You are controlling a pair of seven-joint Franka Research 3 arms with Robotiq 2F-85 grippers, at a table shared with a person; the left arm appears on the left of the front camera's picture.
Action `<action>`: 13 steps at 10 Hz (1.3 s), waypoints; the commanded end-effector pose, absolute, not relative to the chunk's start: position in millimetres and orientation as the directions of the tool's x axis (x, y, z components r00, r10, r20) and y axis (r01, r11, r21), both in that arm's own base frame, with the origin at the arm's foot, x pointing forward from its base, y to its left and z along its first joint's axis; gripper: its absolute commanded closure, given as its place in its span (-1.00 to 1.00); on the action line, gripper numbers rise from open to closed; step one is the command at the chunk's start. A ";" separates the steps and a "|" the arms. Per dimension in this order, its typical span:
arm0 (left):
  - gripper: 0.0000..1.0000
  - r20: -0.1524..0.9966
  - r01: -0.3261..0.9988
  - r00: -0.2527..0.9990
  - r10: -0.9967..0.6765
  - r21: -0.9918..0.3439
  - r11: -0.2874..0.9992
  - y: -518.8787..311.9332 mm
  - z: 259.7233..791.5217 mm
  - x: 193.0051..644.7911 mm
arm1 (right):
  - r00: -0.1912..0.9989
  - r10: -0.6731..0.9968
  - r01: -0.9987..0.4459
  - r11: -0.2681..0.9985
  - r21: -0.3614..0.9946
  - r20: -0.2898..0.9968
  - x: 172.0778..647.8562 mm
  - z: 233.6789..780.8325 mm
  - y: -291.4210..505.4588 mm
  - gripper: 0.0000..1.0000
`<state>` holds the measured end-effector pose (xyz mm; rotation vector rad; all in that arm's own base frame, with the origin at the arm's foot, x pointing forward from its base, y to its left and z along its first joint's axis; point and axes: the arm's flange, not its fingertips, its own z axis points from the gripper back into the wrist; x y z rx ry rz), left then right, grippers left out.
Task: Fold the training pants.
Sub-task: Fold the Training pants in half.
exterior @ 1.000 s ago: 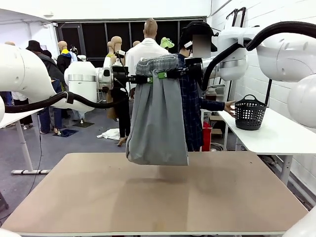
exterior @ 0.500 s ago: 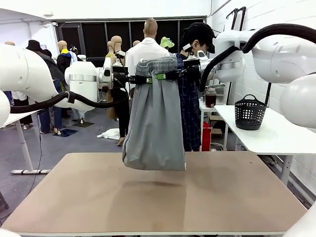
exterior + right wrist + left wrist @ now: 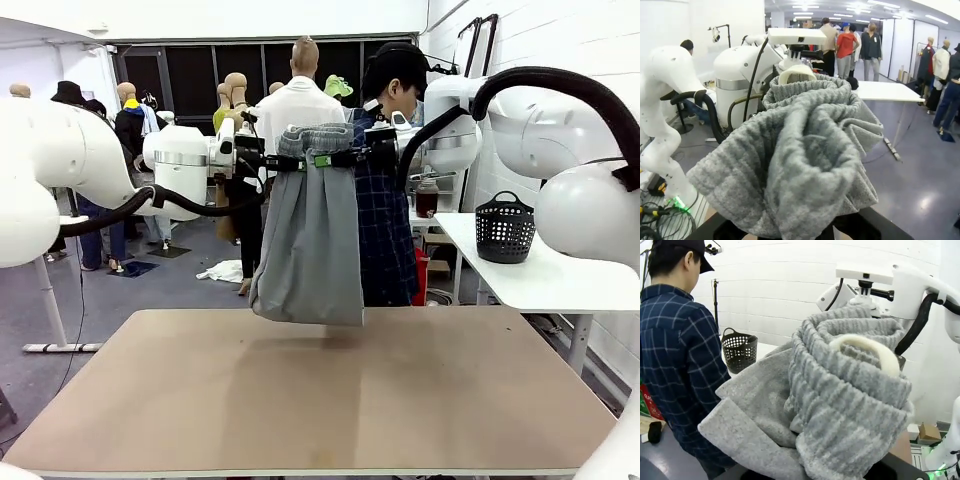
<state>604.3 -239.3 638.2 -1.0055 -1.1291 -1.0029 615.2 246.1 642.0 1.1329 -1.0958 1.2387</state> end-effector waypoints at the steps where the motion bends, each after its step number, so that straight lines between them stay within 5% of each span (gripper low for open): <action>1: 1.00 0.984 0.962 0.145 -0.100 -0.117 0.246 -251.4 643.1 626.4 | 0.053 0.167 -0.998 -0.011 0.056 0.985 629.5 642.8 259.9 1.00; 6: 1.00 0.948 0.929 0.316 -0.044 -0.300 0.216 -229.5 599.5 616.0 | 0.177 0.161 -0.984 0.023 0.176 0.971 604.8 610.1 250.9 1.00; 13: 1.00 0.821 0.811 0.571 -0.005 -0.563 0.158 -206.3 548.8 512.7 | 0.492 0.192 -0.868 0.026 0.496 0.849 515.6 549.6 247.3 1.00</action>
